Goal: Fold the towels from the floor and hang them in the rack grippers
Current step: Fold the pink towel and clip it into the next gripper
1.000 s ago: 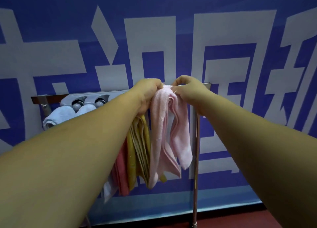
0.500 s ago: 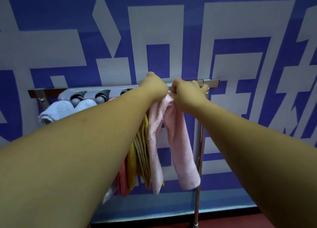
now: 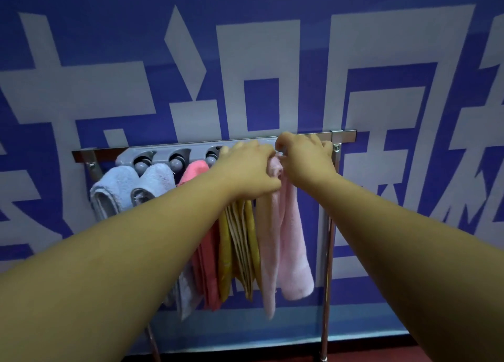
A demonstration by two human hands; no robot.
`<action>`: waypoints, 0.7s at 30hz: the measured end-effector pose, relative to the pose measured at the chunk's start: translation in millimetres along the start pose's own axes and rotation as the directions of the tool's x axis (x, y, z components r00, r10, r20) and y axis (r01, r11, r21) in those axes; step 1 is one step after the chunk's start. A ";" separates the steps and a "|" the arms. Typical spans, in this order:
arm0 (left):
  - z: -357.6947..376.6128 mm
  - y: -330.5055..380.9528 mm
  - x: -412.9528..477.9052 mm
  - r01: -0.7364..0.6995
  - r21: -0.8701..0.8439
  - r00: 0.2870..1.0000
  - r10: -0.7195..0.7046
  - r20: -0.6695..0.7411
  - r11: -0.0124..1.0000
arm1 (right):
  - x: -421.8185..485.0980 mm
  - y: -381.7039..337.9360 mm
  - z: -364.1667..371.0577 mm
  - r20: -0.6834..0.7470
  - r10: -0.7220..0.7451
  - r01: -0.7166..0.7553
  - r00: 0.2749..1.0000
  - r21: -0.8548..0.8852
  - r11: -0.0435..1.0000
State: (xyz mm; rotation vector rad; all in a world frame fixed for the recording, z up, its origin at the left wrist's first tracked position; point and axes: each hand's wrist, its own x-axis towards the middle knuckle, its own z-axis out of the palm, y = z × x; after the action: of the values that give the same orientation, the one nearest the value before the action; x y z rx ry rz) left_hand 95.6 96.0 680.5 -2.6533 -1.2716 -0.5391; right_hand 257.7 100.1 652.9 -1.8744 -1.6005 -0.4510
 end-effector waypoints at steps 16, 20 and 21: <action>19.6 -6.8 5.6 0.037 -0.098 0.992 -0.048 -0.117 0.994 | -41.4 -10.9 -15.3 0.251 -0.088 0.113 0.964 -0.087 0.990; 12.9 -9.7 7.8 -0.010 -0.100 0.989 -0.005 -0.147 0.995 | -37.5 -18.1 -6.2 0.129 -0.040 0.060 0.991 -0.158 0.986; 13.2 -10.3 8.1 -0.024 -0.085 0.988 0.011 -0.151 0.996 | -36.0 -18.8 -6.6 0.107 -0.040 0.055 0.993 -0.150 0.987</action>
State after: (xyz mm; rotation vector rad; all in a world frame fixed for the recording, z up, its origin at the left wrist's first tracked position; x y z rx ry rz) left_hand 95.6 112.1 671.2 -2.6309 -1.2065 -0.7929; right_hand 233.0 69.9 639.8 -2.0054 -1.7248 -0.5172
